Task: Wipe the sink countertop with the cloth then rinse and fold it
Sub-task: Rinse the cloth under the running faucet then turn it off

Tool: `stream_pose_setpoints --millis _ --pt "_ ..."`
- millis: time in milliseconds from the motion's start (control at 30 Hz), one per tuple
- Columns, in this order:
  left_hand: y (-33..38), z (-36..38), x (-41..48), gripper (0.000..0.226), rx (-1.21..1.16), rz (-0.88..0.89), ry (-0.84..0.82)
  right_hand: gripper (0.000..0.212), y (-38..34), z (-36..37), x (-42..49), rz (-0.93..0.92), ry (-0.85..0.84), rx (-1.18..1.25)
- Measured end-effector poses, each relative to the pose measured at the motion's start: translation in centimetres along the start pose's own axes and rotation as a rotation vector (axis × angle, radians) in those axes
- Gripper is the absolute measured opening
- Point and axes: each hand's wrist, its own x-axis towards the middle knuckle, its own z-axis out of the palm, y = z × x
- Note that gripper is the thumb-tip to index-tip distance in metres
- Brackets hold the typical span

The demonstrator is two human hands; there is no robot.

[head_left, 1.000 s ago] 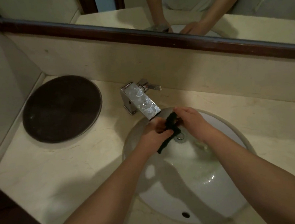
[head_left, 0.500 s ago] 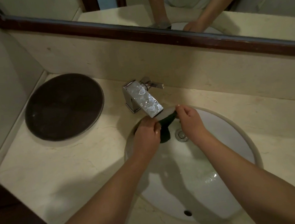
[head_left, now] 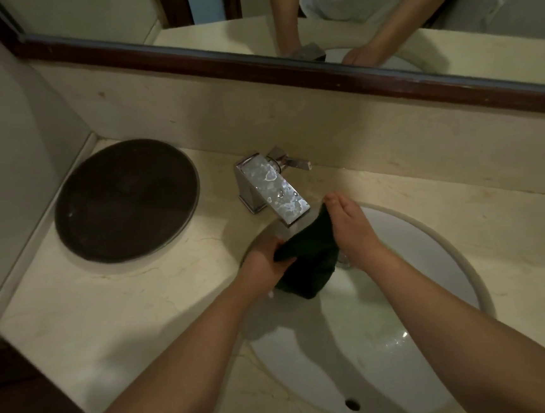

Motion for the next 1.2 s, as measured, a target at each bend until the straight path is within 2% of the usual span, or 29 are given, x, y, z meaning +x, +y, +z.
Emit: stream_pose_setpoints --millis 33,67,100,167,200,233,300,333,400,467,500,567,633,733,800,833,900,1000,1100,1200 --pt "0.4 -0.1 0.1 0.006 -0.187 -0.027 0.084 0.020 0.1 -0.1 0.0 0.016 -0.095 0.008" --pt "1.0 -0.3 0.2 0.012 -0.332 -0.065 0.139 0.011 0.5 -0.2 0.0 0.033 -0.217 -0.029" --pt "1.4 -0.4 0.5 0.018 -0.437 -0.089 0.166 0.020 1.2 -0.3 0.2 0.025 -0.343 -0.173" --pt "2.3 -0.5 0.9 0.024 -0.480 -0.087 0.162 0.044 2.4 -0.3 0.5 -0.082 -0.549 -0.648" --pt "2.6 -0.5 0.9 0.025 -0.464 -0.060 0.161 0.041 2.5 -0.2 0.8 -0.120 -0.530 -0.827" --pt "2.9 -0.6 0.9 0.026 -0.451 -0.032 0.167 0.031 2.3 -0.1 1.1 -0.132 -0.431 -0.883" --pt "2.6 -0.7 1.2 0.028 -0.305 -0.006 0.178 0.027 1.3 -0.2 1.6 -0.024 -0.209 -0.707" --pt "2.4 -1.0 1.3 0.031 -0.147 -0.002 0.172 0.029 0.8 -0.4 1.8 0.047 -0.146 -0.574" --pt "2.1 -1.2 1.7 0.036 0.192 -0.042 0.081 0.024 0.4 -0.5 2.2 0.155 -0.127 -0.331" --pt "2.2 -0.9 2.1 0.036 0.338 -0.127 -0.014 0.023 0.0 -0.2 1.9 0.251 -0.088 -0.084" --pt "2.5 -0.7 2.3 0.034 0.314 -0.165 -0.042 0.024 -0.2 -0.2 1.8 0.319 -0.049 0.084" --pt "2.5 -0.3 2.6 0.022 0.119 -0.220 -0.025 0.021 -0.3 -0.5 1.9 0.442 0.016 0.332" --pt "2.2 -0.3 3.0 0.009 -0.067 -0.231 0.060 0.015 -0.2 -1.3 2.1 0.475 0.012 0.345" --pt "2.2 -0.9 2.8 0.014 -0.396 -0.226 0.201 0.028 -0.8 -2.2 2.0 0.465 -0.029 0.277" --pt "2.2 -0.9 2.6 0.018 -0.564 -0.212 0.172 0.026 -1.1 -2.1 2.1 0.471 -0.085 0.353" --pt "2.2 -0.8 2.6 0.016 -0.543 -0.207 0.129 0.024 -1.2 -1.9 2.1 0.476 -0.135 0.381" --pt "1.9 -0.3 2.7 0.019 -0.398 -0.217 0.070 0.024 -1.4 -1.6 2.3 0.429 -0.270 0.246" --pt "1.7 0.2 2.6 0.015 -0.329 -0.241 0.133 0.029 -2.1 -2.3 2.8 0.241 -0.407 -0.316" --pt "1.3 0.0 1.9 0.017 -0.248 -0.179 0.226 0.018 -2.5 -3.2 3.3 0.071 -0.338 -0.675" --pt "0.7 -0.1 1.1 0.030 -0.052 -0.080 0.217 0.015 -3.0 -5.0 3.6 0.060 -0.161 -0.678"
